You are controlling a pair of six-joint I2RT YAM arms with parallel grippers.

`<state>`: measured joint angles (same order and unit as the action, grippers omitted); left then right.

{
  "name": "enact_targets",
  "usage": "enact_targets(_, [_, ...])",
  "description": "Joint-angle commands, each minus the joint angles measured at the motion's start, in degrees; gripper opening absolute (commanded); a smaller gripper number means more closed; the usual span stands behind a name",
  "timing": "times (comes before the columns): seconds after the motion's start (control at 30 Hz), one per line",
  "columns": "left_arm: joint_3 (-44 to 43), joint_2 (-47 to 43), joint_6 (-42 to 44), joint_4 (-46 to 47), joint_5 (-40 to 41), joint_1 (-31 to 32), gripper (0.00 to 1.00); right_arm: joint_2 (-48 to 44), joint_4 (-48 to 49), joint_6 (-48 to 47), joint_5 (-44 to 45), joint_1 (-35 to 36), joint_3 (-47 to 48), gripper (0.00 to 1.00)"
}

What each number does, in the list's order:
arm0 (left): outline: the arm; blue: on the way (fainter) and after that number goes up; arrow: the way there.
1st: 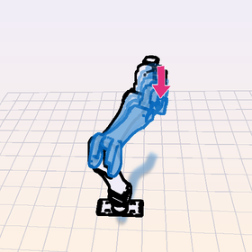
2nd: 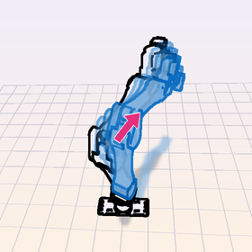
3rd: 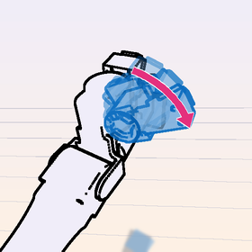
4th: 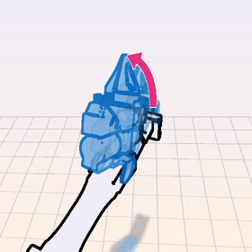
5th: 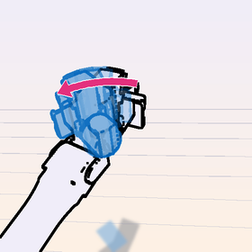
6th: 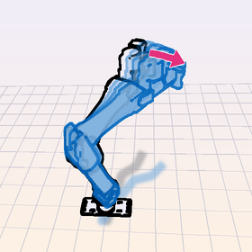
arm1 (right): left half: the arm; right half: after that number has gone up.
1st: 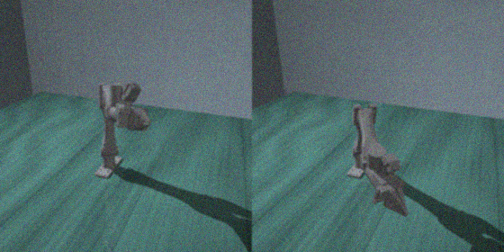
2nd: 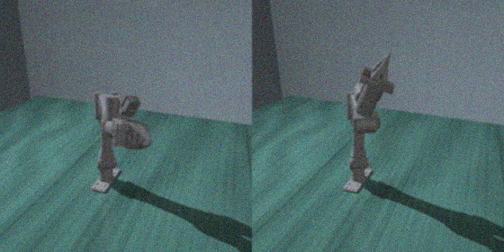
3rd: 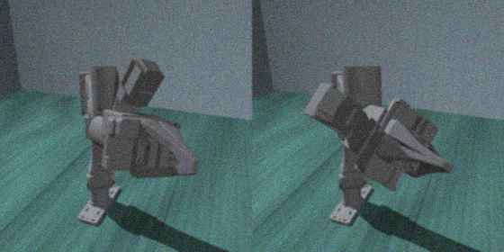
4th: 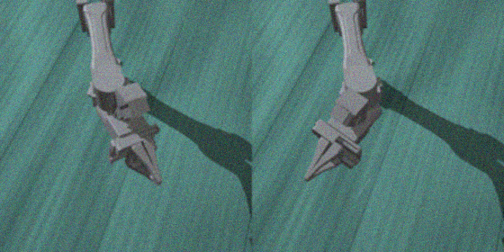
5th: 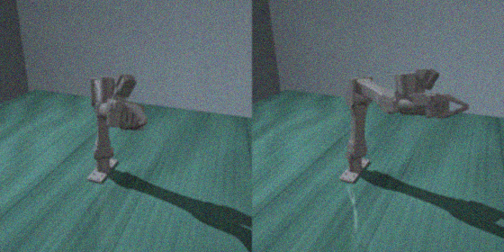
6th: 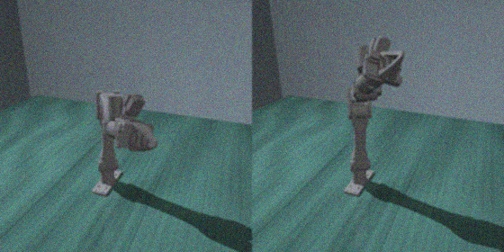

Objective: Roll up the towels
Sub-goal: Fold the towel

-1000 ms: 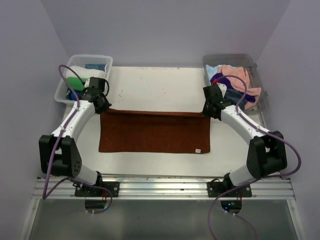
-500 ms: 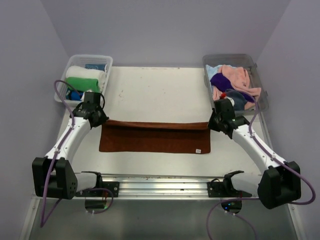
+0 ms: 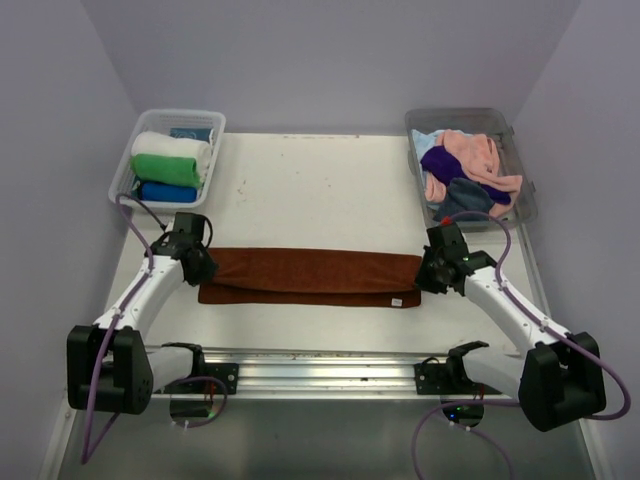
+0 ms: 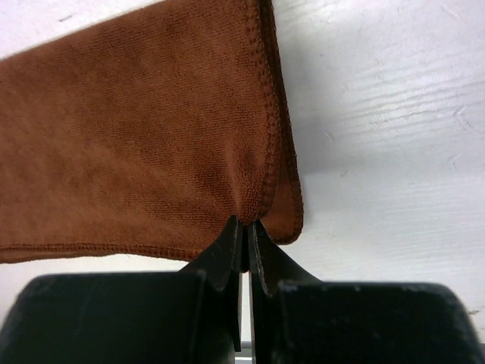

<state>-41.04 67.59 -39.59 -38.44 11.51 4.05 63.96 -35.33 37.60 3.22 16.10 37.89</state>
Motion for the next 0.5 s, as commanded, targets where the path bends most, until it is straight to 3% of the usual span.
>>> enact_targets(0.0, [1.22,-0.18,-3.47,2.05,-1.05,-1.06,0.00,-0.42,0.17,1.07,-1.20,-0.01,-0.71,0.00])
enact_targets(0.47, [-2.38,-6.51,-4.79,-6.21,0.45,-1.24,0.00,-3.94,-3.43,1.68,3.01,-0.10,2.01,0.00])
